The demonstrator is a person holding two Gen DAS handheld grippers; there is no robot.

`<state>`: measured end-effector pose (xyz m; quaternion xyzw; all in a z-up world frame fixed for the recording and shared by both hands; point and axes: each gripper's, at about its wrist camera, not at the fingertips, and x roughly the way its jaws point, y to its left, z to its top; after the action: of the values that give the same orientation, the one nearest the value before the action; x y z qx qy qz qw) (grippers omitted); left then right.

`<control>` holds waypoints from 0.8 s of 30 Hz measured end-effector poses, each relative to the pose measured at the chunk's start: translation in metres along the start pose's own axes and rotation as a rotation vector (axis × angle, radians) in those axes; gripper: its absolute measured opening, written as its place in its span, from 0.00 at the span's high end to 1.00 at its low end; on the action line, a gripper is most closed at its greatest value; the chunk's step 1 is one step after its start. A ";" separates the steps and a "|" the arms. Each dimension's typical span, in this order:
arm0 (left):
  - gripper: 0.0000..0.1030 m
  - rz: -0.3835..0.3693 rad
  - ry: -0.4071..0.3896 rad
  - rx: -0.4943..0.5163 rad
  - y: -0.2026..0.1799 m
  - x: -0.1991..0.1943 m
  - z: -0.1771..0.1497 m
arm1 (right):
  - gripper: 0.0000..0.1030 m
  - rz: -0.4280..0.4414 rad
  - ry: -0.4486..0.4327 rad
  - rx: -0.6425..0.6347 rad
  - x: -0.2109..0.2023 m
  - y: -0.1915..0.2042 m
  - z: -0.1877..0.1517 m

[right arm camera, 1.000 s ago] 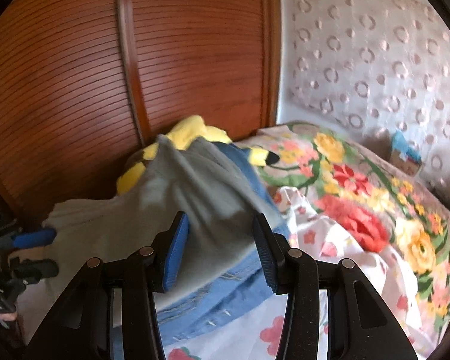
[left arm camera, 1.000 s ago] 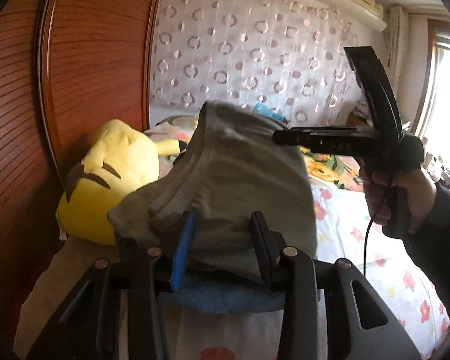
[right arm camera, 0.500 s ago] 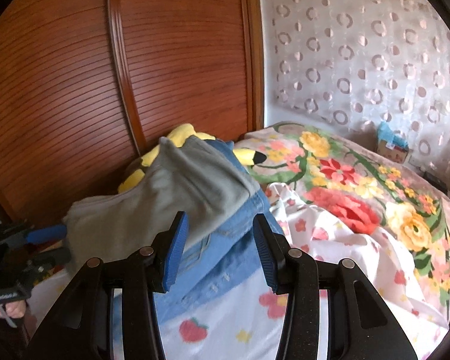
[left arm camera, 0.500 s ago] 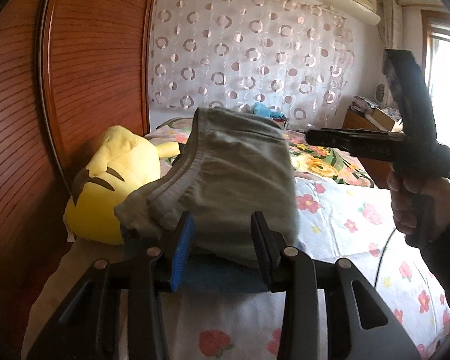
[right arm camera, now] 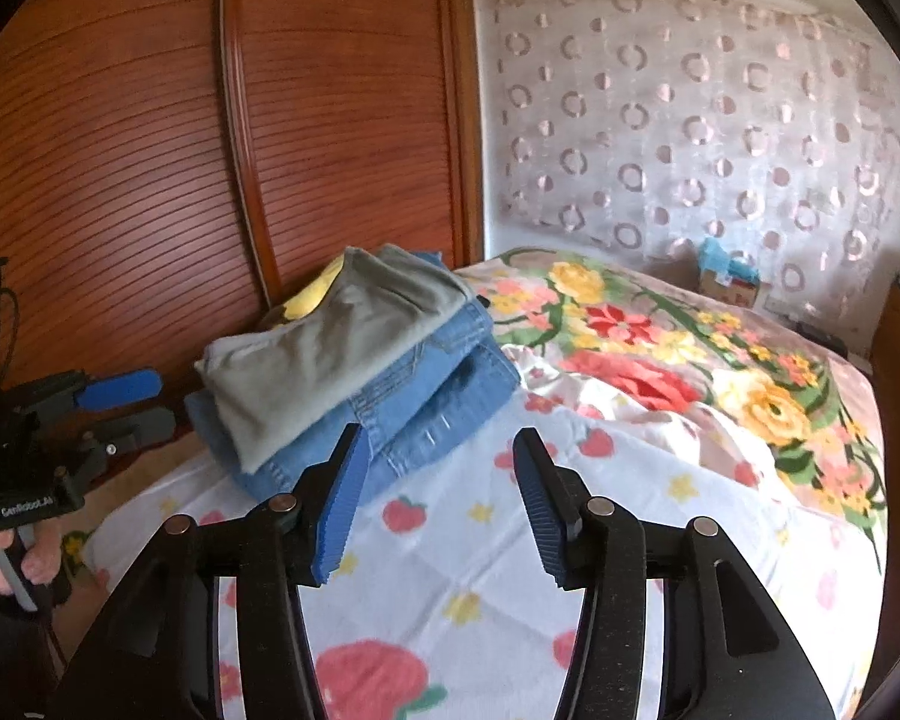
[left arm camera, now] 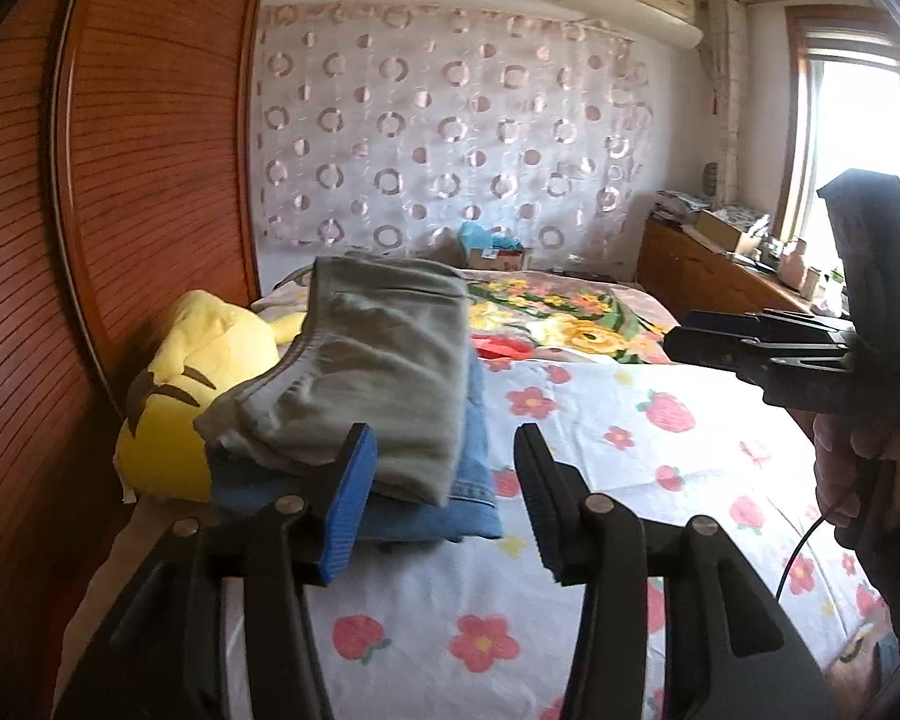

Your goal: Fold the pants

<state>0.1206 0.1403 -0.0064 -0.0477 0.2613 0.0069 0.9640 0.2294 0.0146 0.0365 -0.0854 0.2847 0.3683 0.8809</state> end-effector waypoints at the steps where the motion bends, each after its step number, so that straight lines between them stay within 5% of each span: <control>1: 0.48 -0.008 -0.002 0.007 -0.003 -0.003 0.000 | 0.48 -0.006 -0.008 0.011 -0.007 0.000 -0.002; 16: 0.46 -0.078 0.014 0.065 -0.050 -0.032 -0.007 | 0.16 -0.088 -0.076 0.079 -0.089 0.004 -0.041; 24: 0.46 -0.090 0.015 0.110 -0.076 -0.043 -0.014 | 0.13 -0.176 -0.078 0.121 -0.120 0.002 -0.064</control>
<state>0.0794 0.0635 0.0105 -0.0065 0.2661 -0.0510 0.9626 0.1319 -0.0793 0.0513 -0.0422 0.2634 0.2749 0.9237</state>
